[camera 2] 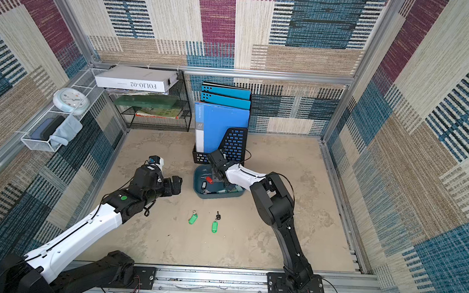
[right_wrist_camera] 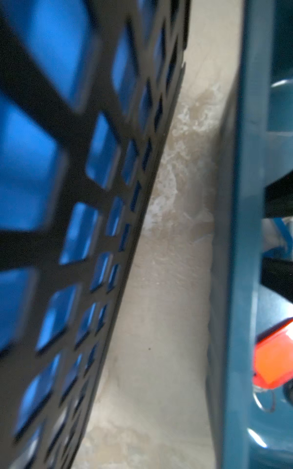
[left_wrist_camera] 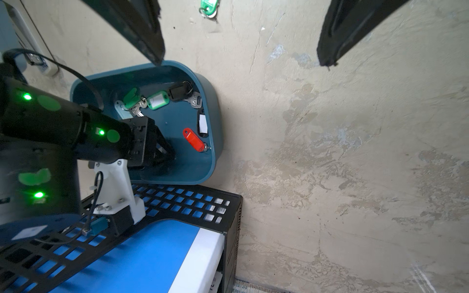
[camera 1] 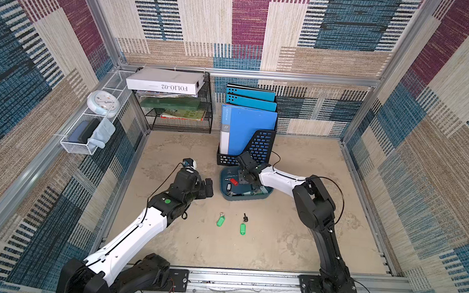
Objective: Take the keys out of the storage box
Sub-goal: Pick up the key from the storage box, then place the key at the center of the board.
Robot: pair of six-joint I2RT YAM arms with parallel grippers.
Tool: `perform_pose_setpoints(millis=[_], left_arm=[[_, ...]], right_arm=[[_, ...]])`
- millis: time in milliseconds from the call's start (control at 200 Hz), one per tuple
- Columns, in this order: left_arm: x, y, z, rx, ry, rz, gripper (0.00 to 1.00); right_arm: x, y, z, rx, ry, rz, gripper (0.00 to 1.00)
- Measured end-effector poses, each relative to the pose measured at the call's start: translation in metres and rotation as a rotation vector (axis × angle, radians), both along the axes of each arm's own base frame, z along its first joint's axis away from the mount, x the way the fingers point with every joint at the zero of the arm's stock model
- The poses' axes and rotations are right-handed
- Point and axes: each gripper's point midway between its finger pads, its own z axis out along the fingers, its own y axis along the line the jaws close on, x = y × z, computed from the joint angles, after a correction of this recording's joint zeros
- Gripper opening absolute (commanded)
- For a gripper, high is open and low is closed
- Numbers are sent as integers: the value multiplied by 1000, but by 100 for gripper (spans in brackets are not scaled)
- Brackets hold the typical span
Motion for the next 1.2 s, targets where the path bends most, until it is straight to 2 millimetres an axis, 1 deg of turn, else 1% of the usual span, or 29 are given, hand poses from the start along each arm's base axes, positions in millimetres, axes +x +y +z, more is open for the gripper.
perform_pose_setpoints(millis=[85,240,326,421,576,686,791,877,982,1042,1122,1197], left_arm=[[0,0,2,-1,-5,0,97],[-2,1,4,-1,-16,-1,97],[-3,2,5,-2,-24,-2,97],[-2,2,4,-1,-26,-6,97],[0,-3,1,-5,-16,-29,97],[-1,-6,0,-8,-9,-41,97],[0,-7,-2,-11,-3,-48,97],[1,-8,-6,-8,8,-49,97],[1,-13,-12,-16,33,-68,96],[2,-14,-15,-15,42,-71,96],[4,-15,-16,-14,49,-73,96],[4,-17,-16,-20,52,-80,96]], right_arm=[[-2,0,2,8,0,-4,14],[-13,-5,9,8,12,3,0],[-20,-5,18,11,10,13,0],[-27,-5,38,32,-12,33,0],[-34,-9,84,94,-89,61,0],[-44,-14,106,121,-125,96,0],[-65,-21,125,153,-144,161,0],[-92,-29,131,187,-149,241,0],[-134,-39,125,233,-116,351,0],[-154,-43,120,257,-102,393,0],[-175,-47,112,275,-78,432,0],[-188,-52,103,274,-55,448,0]])
